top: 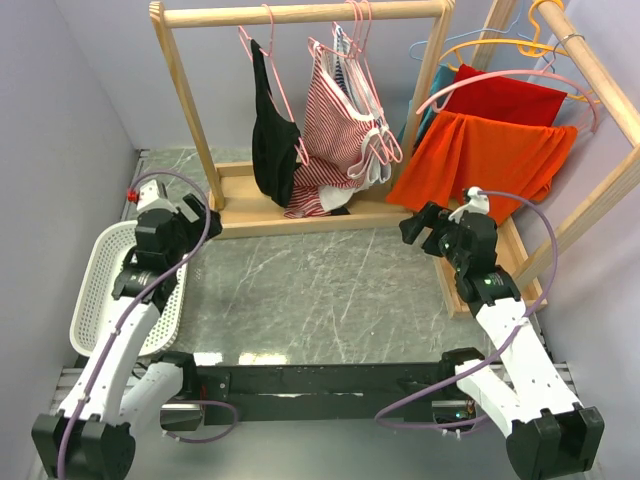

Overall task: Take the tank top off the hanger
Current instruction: Move the bin to the center of the board.

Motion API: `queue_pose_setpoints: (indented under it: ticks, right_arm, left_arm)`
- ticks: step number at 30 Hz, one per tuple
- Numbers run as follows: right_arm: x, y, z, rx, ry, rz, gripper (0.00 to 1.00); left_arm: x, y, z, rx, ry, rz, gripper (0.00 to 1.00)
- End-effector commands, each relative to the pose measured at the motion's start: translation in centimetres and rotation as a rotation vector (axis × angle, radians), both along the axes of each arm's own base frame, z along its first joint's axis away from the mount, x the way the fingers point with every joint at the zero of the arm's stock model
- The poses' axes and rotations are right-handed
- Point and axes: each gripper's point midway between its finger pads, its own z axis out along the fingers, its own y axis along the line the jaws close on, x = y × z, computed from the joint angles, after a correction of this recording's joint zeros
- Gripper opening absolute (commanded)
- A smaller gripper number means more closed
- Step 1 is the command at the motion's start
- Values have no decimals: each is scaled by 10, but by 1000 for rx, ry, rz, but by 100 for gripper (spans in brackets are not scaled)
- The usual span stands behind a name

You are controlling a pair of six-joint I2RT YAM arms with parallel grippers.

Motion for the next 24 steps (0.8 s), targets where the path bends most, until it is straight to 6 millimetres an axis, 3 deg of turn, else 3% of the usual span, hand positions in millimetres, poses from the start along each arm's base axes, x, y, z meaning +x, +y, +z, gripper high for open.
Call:
queue_pose_setpoints:
  ticks: [1, 2, 5, 7, 9, 12, 14, 17, 24]
  right_arm:
    - [-2, 12, 35, 160, -32, -17, 100]
    - [-2, 15, 37, 225, -21, -33, 100]
    - [-6, 47, 46, 291, -101, 161, 100]
    - [-5, 50, 38, 289, -82, 169, 100]
    - [-8, 51, 31, 193, -28, 180, 100]
    - [-7, 41, 31, 39, 4, 130, 100]
    - [2, 18, 26, -29, 37, -9, 100]
    - [11, 9, 9, -107, 138, -53, 100]
    - [10, 68, -14, -126, 211, 147, 100]
  left_arm:
    - [-18, -16, 38, 14, -40, -130, 99]
    - [-19, -19, 42, 14, -43, -148, 99]
    - [-22, -23, 44, -19, -18, -154, 99]
    - [-21, -27, 42, -39, 2, -165, 99]
    - [-20, -45, 43, -44, 2, -284, 99]
    - [-14, -57, 40, -45, 2, -360, 99]
    - [-8, -55, 38, -31, 22, -353, 99]
    - [6, -46, 16, 20, 128, -310, 99]
    - [16, -17, -19, 88, 284, -148, 99]
